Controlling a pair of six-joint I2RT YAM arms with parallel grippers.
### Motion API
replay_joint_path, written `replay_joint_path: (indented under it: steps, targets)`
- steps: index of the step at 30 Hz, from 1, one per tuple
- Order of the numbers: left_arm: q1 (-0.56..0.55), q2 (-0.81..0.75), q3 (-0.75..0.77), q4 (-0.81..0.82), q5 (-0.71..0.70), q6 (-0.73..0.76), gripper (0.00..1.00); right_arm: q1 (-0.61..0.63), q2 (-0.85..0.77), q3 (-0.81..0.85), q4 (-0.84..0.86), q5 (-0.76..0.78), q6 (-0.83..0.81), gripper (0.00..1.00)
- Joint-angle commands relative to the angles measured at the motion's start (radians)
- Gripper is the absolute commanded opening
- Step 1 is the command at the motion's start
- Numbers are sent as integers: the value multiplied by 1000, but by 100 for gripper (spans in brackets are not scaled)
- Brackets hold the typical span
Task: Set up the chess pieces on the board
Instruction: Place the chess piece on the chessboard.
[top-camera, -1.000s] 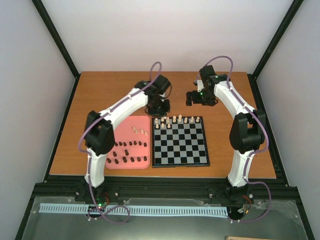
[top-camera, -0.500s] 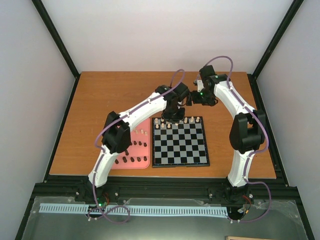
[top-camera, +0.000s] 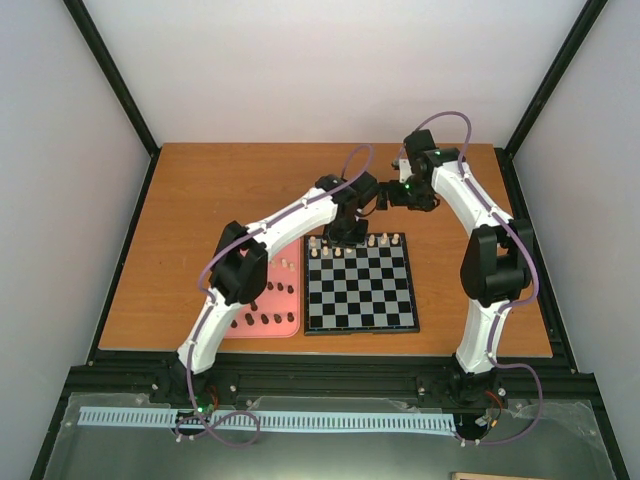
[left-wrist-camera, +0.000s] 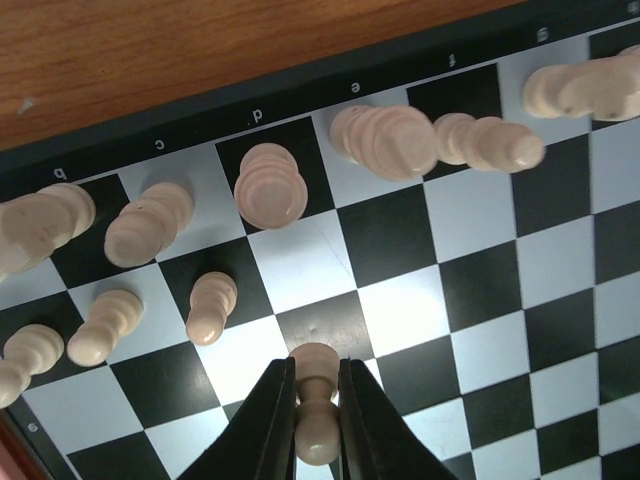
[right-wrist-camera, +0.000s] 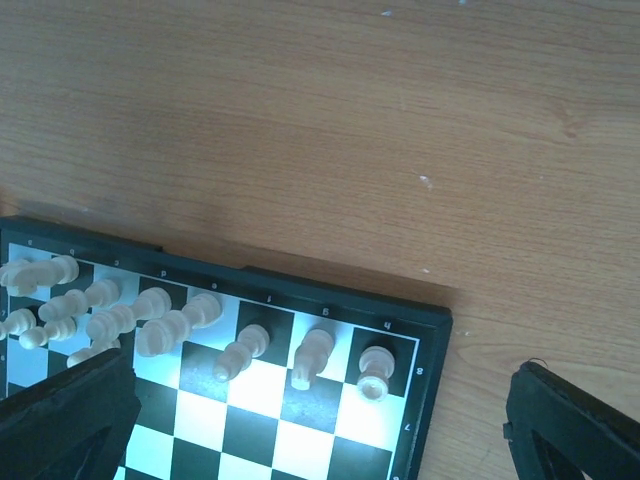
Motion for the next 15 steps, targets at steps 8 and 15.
replay_joint_path:
  steps: [8,15]
  targets:
    - [-4,57,18,18,-28,32,12,-19,32,27,3,-16,-3,100]
    - [-4,76,22,45,-44,38,12,-22,35,26,2,-18,-3,100]
